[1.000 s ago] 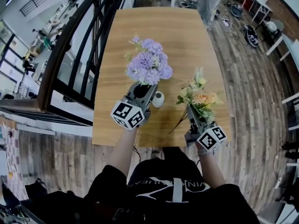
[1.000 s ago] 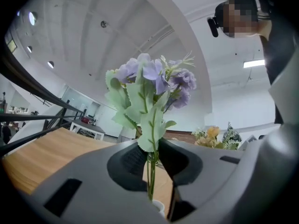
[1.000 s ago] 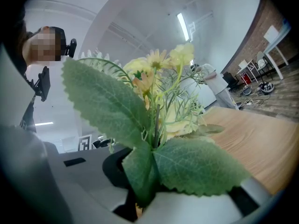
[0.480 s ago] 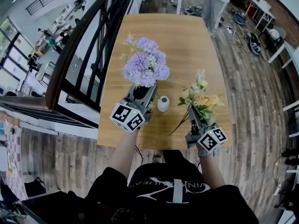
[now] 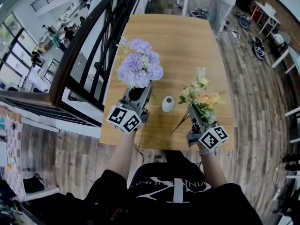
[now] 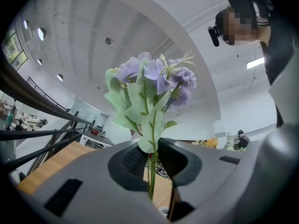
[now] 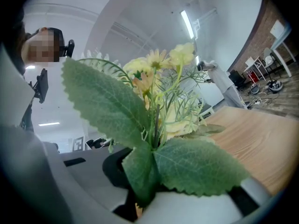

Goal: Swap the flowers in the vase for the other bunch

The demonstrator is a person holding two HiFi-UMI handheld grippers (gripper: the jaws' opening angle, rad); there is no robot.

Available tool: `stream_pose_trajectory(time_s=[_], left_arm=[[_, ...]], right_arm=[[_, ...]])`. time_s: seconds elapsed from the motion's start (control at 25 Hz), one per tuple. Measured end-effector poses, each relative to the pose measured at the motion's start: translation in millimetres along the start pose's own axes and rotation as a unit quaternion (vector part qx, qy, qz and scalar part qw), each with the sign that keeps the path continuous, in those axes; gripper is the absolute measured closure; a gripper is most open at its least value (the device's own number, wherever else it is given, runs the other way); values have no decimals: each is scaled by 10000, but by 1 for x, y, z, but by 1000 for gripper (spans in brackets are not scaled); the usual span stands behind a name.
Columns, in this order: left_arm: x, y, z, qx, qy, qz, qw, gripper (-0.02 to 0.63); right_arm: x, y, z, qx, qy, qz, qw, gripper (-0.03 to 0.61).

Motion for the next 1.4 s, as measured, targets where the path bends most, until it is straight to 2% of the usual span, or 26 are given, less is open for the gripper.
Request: stream_pose_trajectory(time_s=[0.88, 1.4], left_arm=[[-34, -7, 73, -184, 971, 13, 9951, 549], [-28, -14, 82, -272, 1131, 6, 9932, 551]], right_arm=[[-24, 2, -32, -67, 492, 44, 9988, 520], [-29, 15, -32, 2, 621, 180, 9979, 520]])
Point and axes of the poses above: the fingertips, and each gripper's own axes: z backward along the fingers, x to its right, y out of its top, the point moved 5 cm from there along z, backward along the fingers, and after that the axes turned 3 degrees about -z, right-handed, at the moved point
